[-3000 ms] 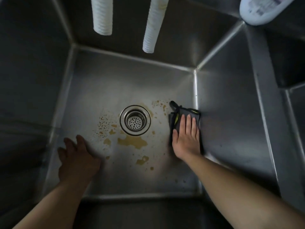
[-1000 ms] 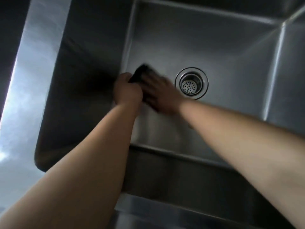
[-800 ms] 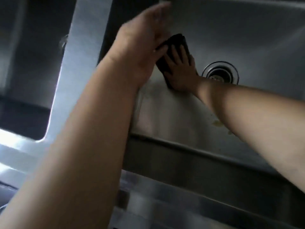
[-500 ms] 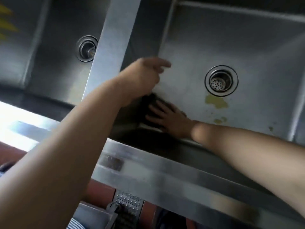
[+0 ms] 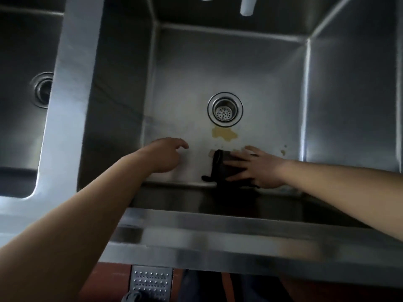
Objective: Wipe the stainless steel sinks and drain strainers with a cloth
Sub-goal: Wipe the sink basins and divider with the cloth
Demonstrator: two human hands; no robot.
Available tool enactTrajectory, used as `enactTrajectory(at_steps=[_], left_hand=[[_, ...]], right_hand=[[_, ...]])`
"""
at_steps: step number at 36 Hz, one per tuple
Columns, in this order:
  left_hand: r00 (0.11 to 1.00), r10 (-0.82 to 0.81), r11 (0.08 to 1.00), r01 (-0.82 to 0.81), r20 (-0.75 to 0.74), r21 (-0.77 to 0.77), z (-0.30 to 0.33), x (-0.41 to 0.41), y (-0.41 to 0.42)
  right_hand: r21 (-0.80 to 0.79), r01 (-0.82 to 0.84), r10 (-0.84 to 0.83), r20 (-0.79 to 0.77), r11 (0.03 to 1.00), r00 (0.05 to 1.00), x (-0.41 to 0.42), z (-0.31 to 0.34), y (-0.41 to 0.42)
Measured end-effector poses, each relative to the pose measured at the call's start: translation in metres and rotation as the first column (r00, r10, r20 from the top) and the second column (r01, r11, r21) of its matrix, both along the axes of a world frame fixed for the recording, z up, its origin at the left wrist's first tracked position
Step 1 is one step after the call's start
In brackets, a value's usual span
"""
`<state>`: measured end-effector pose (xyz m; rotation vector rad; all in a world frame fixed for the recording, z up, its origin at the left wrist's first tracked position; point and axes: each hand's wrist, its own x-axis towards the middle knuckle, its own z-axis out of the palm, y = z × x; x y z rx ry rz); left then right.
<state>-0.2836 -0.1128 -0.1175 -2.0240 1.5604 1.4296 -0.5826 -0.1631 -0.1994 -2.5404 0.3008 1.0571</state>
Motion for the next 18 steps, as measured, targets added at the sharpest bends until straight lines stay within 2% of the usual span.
enactTrajectory(at_steps=[2, 4, 7, 10, 12, 14, 16, 18], left_hand=[[0.998, -0.064, 0.998, 0.064, -0.004, 0.001, 0.001, -0.018, -0.007], [0.988, -0.155, 0.988, 0.155, 0.004, 0.025, 0.0, -0.038, -0.012], [0.949, -0.315, 0.949, 0.315, 0.003, 0.028, -0.005, -0.071, -0.019], [0.884, -0.463, 0.886, 0.459, -0.066, -0.062, -0.019, -0.096, -0.02], [0.761, -0.639, 0.767, 0.621, -0.111, -0.16, -0.036, -0.11, -0.015], [0.539, -0.84, 0.535, 0.808, -0.056, -0.246, -0.056, -0.124, -0.012], [0.319, -0.947, 0.294, 0.91, 0.04, -0.291, -0.077, -0.129, -0.008], [0.256, -0.959, 0.202, 0.921, 0.126, -0.333, -0.096, -0.128, -0.003]], right_hand=[[0.089, 0.259, -0.259, -0.008, 0.962, 0.966, 0.001, 0.021, -0.001], [0.113, 0.495, -0.498, -0.002, 0.862, 0.867, -0.001, 0.05, -0.002], [0.085, 0.774, -0.779, 0.079, 0.627, 0.622, -0.016, 0.101, 0.003], [0.074, 0.921, -0.9, 0.26, 0.381, 0.351, -0.032, 0.144, 0.025], [0.06, 0.957, -0.915, 0.315, 0.283, 0.251, -0.039, 0.162, 0.058], [-0.047, 0.963, -0.917, 0.296, 0.265, 0.267, -0.038, 0.172, 0.093], [-0.142, 0.95, -0.904, 0.296, 0.278, 0.308, -0.034, 0.173, 0.113], [-0.171, 0.955, -0.918, 0.281, 0.241, 0.282, -0.031, 0.171, 0.113]])
